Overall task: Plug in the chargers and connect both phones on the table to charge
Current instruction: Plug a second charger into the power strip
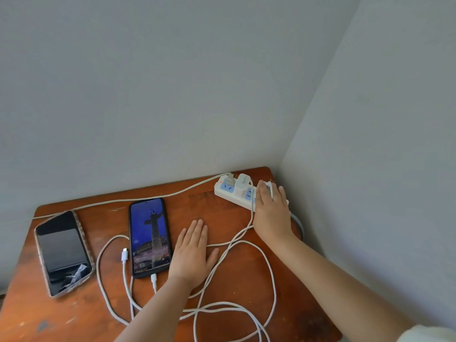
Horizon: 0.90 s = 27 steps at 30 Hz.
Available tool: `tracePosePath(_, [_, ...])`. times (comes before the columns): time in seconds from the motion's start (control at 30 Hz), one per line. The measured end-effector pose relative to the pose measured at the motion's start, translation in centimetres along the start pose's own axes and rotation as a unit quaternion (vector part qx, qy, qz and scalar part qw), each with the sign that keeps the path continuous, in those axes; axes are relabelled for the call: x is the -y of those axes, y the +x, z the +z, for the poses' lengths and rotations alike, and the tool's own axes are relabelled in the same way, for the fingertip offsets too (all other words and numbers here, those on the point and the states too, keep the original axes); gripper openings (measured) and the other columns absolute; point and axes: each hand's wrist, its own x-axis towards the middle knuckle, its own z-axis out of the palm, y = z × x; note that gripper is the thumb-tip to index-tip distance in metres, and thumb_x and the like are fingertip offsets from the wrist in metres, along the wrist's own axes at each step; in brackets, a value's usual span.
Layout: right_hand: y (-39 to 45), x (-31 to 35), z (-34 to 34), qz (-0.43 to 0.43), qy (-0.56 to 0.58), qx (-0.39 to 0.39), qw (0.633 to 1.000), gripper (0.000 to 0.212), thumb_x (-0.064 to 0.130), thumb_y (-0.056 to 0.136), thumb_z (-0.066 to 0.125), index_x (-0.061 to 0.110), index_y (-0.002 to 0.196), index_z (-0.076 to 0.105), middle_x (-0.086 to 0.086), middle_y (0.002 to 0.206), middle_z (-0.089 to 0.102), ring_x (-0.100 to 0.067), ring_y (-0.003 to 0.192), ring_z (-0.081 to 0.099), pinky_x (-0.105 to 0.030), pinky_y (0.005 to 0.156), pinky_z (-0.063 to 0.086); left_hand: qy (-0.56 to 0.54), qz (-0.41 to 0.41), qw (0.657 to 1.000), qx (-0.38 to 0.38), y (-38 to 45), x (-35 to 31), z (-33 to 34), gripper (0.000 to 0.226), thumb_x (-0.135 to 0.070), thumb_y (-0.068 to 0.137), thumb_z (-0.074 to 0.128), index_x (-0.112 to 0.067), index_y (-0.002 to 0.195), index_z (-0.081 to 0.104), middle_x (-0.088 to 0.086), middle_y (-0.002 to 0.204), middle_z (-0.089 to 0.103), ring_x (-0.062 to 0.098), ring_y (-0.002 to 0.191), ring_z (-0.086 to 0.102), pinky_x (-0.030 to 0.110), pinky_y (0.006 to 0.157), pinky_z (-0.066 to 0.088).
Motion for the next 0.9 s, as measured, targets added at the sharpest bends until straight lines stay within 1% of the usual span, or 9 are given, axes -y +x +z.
tracePosePath(0.13, [0.2,0.6,0.1,0.012,0.01,0.009,1.0,0.061,0.009,0.092,0.051,0.004,0.141,0.015,-0.015,0.151,0.022,-0.034,0.14,0.014,-0.043,0.115,0.017,0.004,-0.003,1.0,-0.001,0.0,0.1,0.1,0.066,-0.053,0.091,0.019,-0.016,0.142,0.0,0.002,0.154,-0.003,0.016,0.14,-0.011,0.031,0.106,-0.015])
tracePosePath(0.23, [0.1,0.4,0.2,0.002,0.008,0.009,1.0,0.06,0.009,0.093,0.048,0.003,0.141,0.013,-0.014,0.152,0.021,-0.033,0.14,0.014,-0.042,0.114,0.022,0.005,-0.003,1.0,-0.003,0.0,0.1,0.2,0.067,-0.054,0.09,0.019,-0.016,0.142,0.0,0.002,0.155,-0.002,0.016,0.14,-0.01,0.03,0.106,-0.016])
tracePosePath(0.4, [-0.2,-0.5,-0.1,0.019,0.034,0.005,0.999,0.065,0.01,0.089,0.054,0.007,0.141,0.015,-0.014,0.15,0.025,-0.032,0.138,0.021,-0.043,0.108,0.034,0.001,-0.006,1.0,-0.001,0.0,0.1,0.4,0.067,-0.055,0.09,0.019,-0.018,0.142,-0.001,0.001,0.155,-0.003,0.016,0.14,-0.01,0.03,0.105,-0.015])
tracePosePath(0.6, [0.1,0.2,0.1,0.026,0.026,0.003,0.999,0.065,0.016,0.091,0.054,0.005,0.141,0.015,-0.012,0.151,0.024,-0.031,0.139,0.018,-0.04,0.111,0.03,0.005,-0.013,1.0,0.003,0.1,0.1,0.6,0.068,-0.056,0.089,0.019,-0.018,0.142,-0.002,0.001,0.155,-0.003,0.016,0.14,-0.01,0.03,0.105,-0.016])
tracePosePath(0.7, [0.2,0.3,0.2,0.039,0.044,0.003,0.998,0.065,0.016,0.091,0.053,0.006,0.141,0.013,-0.014,0.151,0.023,-0.03,0.14,0.016,-0.04,0.112,0.028,0.009,-0.012,1.0,0.001,0.2,0.1,0.5,0.067,-0.055,0.09,0.019,-0.017,0.142,-0.001,0.001,0.155,-0.003,0.016,0.14,-0.01,0.03,0.106,-0.015])
tracePosePath(0.9, [-0.2,-0.4,0.0,0.017,0.035,-0.004,0.999,0.064,0.012,0.089,0.055,0.005,0.141,0.017,-0.015,0.15,0.026,-0.032,0.139,0.019,-0.042,0.108,0.034,0.01,-0.012,1.0,0.001,0.1,0.1,0.6,0.067,-0.055,0.09,0.02,-0.018,0.142,-0.001,0.001,0.155,-0.002,0.016,0.14,-0.009,0.03,0.105,-0.015])
